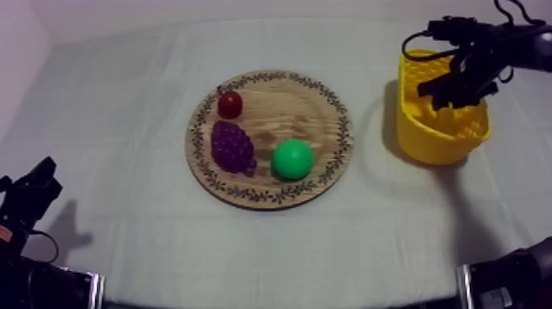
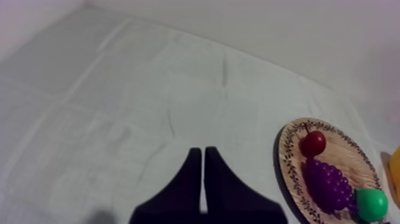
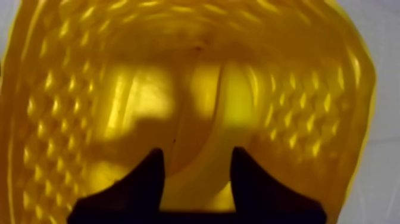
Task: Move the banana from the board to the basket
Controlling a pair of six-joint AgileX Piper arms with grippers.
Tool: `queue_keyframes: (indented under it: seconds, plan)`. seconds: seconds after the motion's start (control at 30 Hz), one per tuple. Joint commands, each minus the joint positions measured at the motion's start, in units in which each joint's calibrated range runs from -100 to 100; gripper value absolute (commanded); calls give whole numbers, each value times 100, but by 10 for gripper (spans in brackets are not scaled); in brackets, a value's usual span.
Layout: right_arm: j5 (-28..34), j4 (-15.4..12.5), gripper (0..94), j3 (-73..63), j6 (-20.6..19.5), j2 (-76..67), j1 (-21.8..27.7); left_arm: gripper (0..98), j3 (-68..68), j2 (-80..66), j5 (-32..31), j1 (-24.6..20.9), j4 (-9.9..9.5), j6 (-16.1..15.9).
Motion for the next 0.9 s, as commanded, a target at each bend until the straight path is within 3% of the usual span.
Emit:
queue_keyframes:
  seconds: [0.0, 0.13, 0.47, 0.7, 0.87]
  plan:
    - [22, -59, 140, -46, 34, 7, -2, 1, 3, -3, -2, -1, 2, 0]
    - [11, -119, 41, -120, 72, -4, -3, 1, 3, -3, -2, -1, 2, 0]
    - [-120, 62, 17, 22, -88, -681, -69, 1, 3, -3, -2, -1, 2, 0]
    - [-794, 32, 7, 1581, -54, -2561, 49, 1, 3, -3, -2, -1, 2, 0]
    - [-1171, -181, 6, 2832, 184, -4005, 53, 1, 3, -3, -2, -1, 2, -3]
